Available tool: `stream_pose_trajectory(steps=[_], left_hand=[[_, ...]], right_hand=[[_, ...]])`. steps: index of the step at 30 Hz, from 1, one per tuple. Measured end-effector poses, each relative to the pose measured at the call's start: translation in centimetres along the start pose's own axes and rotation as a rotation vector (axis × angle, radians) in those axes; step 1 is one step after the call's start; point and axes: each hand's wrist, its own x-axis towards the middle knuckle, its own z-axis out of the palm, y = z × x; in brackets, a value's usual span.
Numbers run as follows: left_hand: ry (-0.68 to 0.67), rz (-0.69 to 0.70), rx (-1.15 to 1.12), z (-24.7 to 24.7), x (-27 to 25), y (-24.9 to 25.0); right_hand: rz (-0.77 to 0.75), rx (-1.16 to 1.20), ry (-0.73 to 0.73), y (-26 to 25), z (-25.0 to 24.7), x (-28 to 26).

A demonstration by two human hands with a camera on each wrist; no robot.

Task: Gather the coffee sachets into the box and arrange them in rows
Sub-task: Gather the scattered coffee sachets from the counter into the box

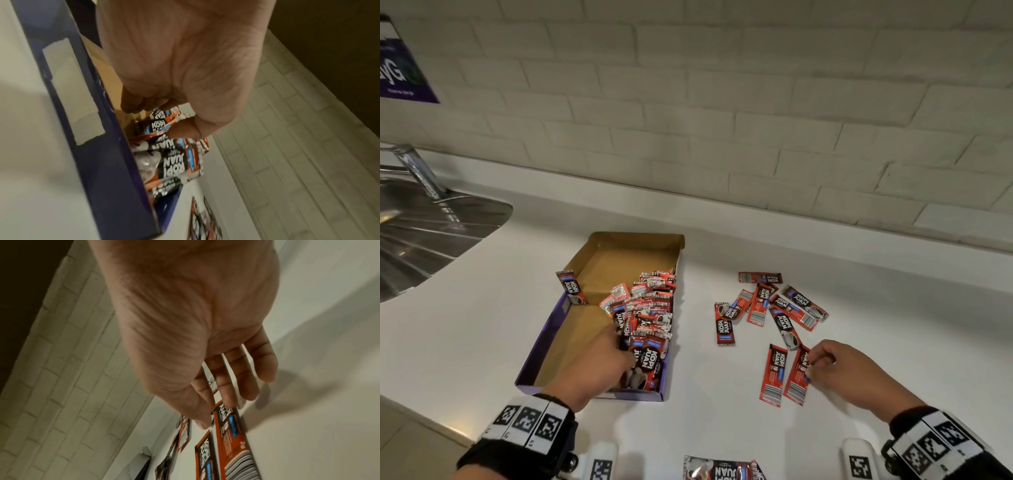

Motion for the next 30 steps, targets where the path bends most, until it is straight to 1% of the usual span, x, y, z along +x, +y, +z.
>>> stream_pose_trajectory(steps=[3,5,7,9,13,16,20,22,24,28,30], left_hand=[[0.111,-0.083,-0.201,-1.3,2.0,-0.4],[0.154,-0.132,-0.38,-2.0,3.0,-0.2],[0.166,-0.185,-0.554,-2.4,3.6,0.4],[0.17,-0.208,-0.677,-2.4,4.0,1.2],[0.114,-0.241,-0.758,-1.6,4.4,2.2],[0.052,-0.218,-0.77,-1.2,4.2,2.5],[0.041,-0.215,-0.86,-1.2,4.6,2.2],[0.069,-0.216,-0.937,-1.0,4.8,2.2],[0.089,-0.19,-0.993,-0.7,4.7,2.5],[0.011,-0.155,-1.039,0.0,3.8,4.0],[-0.048,-0.146,-1.013,0.3,3.5,4.4]], right_hand=[[0.003,0.002,-0.002,-0.1,0.0,-0.1],[0.003,0.014,0.001,-0.1,-0.1,0.0],[0.008,0.025,0.003,-0.1,-0.2,0.0],[0.01,0.04,0.011,-0.1,-0.1,0.0],[0.012,0.078,0.026,0.0,-0.1,-0.2],[0.021,0.084,0.028,0.2,-0.3,-0.3],[0.034,0.082,0.02,0.6,-0.4,-0.3],[0.036,0.077,0.017,0.7,-0.3,-0.4],[0.037,0.082,0.018,0.6,-0.2,-0.3],[0.041,0.099,0.011,0.4,-0.1,-0.4],[0.037,0.099,0.011,0.4,-0.1,-0.4]])
